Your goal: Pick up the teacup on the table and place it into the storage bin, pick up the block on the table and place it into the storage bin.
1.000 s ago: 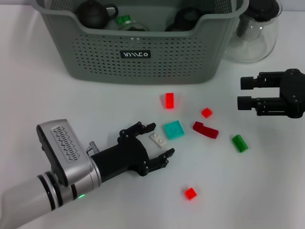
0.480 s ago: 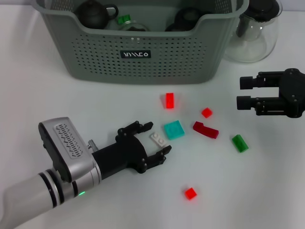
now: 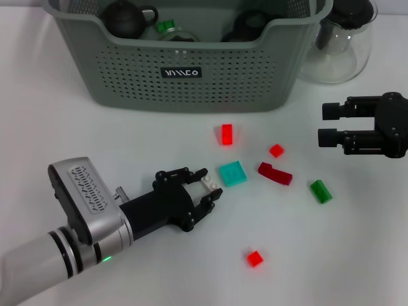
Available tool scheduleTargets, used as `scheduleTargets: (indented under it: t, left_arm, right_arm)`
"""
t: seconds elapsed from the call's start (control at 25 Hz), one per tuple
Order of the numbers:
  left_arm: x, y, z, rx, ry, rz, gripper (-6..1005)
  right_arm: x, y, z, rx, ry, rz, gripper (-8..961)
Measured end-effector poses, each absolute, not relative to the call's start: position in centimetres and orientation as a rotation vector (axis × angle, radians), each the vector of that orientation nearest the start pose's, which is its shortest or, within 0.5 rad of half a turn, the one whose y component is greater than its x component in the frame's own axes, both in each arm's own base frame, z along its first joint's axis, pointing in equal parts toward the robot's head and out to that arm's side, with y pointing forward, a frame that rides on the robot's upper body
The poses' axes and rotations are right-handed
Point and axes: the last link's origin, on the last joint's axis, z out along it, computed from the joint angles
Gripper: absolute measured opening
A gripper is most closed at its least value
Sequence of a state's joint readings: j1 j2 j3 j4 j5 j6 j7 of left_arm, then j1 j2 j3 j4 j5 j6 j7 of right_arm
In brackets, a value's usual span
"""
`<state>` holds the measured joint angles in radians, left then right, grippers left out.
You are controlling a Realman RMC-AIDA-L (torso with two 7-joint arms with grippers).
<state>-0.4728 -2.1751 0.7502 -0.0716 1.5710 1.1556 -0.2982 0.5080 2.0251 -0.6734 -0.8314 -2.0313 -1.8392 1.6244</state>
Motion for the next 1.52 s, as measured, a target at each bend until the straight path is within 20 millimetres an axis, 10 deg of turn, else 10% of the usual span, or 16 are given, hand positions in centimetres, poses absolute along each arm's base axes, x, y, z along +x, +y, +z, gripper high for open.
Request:
scheduleTargets:
  t: [0.36, 0.84, 1.2, 1.52]
  left_arm:
    - [-29.1, 24.0, -12.7, -2.479, -0.393, -0.708, 407]
    - [-25.5, 25.9, 1.0, -2.528, -0.450, -1.334, 436]
    - [-16.0, 38.6, 9.2, -2.597, -0.630, -1.023, 457]
    - [-13.6, 47.3, 5.8, -2.497, -0.936, -0.326, 476]
  right_arm:
    - [25.0, 31.2, 4.9, -2.878, 0.733, 0.726, 681]
    - [25.0, 31.3, 4.9, -2.876, 0.726, 0.725, 682]
    - [24.8, 31.3, 4.7, -2.880, 0.717, 0.732, 682]
    - [24.7, 31.3, 4.6, -2.881, 0.710, 0.742, 683]
